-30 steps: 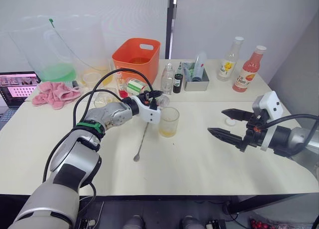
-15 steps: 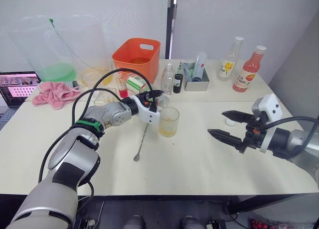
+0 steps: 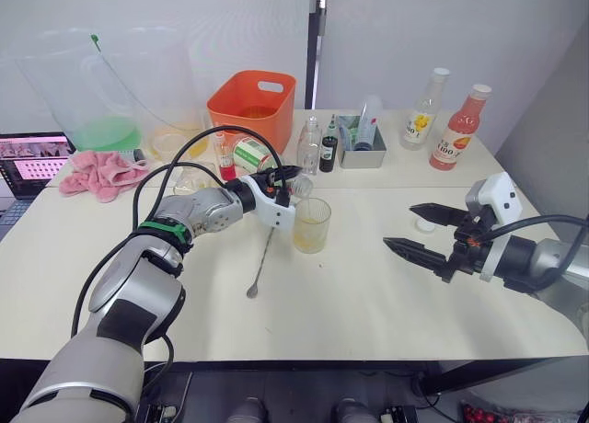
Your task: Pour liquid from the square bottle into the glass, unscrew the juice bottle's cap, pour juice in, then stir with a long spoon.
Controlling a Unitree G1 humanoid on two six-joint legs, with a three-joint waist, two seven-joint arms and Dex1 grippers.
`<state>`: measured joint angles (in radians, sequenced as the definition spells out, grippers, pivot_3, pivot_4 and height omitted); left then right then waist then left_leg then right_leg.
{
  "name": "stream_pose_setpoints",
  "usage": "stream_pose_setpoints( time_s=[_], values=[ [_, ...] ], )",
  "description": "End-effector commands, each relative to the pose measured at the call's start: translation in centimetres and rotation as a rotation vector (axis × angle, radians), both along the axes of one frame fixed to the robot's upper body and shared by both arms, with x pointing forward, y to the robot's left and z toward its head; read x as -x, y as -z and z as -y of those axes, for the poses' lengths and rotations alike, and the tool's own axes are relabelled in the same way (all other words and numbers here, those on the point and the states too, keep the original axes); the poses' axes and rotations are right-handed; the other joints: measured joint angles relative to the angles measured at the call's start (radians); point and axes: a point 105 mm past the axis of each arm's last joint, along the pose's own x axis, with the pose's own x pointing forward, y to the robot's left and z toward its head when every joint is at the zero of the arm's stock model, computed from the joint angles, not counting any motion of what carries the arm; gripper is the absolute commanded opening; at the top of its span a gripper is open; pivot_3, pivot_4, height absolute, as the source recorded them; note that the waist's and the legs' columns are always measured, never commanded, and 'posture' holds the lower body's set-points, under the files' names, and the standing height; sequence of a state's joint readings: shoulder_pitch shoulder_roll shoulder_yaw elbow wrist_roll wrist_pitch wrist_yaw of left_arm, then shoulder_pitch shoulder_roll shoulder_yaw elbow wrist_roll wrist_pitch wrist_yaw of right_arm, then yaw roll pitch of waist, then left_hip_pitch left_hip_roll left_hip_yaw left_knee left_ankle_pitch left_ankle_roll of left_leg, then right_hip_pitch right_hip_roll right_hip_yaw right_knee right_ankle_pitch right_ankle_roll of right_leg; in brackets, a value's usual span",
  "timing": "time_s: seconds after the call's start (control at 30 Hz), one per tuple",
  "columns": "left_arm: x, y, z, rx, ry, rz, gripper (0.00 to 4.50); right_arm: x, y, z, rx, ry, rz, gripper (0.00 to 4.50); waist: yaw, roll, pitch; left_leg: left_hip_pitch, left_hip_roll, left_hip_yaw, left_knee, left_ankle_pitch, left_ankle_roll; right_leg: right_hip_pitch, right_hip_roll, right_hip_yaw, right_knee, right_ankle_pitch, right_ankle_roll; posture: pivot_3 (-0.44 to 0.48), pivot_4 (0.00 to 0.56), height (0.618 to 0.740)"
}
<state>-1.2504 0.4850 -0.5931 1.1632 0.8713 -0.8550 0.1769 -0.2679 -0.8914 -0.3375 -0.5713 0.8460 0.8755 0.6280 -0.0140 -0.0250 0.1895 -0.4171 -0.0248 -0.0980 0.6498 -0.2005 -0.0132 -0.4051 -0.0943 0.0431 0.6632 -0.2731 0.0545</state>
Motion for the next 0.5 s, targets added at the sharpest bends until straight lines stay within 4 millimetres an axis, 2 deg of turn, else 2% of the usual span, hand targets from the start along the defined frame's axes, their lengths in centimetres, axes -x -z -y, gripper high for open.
stream_pose_setpoints(
  time_s=[0.03, 0.5],
  values=[
    [0.26, -2.59, 0.61, 0.043, 0.035, 0.065, 1.2, 0.23, -1.44, -0.11, 0.004, -0.007, 0.07, 4.48, 0.0, 0.0, 0.0, 0.0, 0.0, 0.0, 0.0, 0.0, 0.0, 0.0, 0.0, 0.0, 0.0, 0.0, 0.0, 0.0, 0.15, 0.74],
    [0.46, -2.39, 0.58, 0.054, 0.045, 0.037, 1.2, -0.01, -1.49, -0.65, 0.004, -0.031, 0.07, 4.48, 0.0, 0.0, 0.0, 0.0, 0.0, 0.0, 0.001, 0.0, 0.0, 0.0, 0.0, 0.0, 0.0, 0.0, 0.0, 0.0, 0.15, 0.74]
  ],
)
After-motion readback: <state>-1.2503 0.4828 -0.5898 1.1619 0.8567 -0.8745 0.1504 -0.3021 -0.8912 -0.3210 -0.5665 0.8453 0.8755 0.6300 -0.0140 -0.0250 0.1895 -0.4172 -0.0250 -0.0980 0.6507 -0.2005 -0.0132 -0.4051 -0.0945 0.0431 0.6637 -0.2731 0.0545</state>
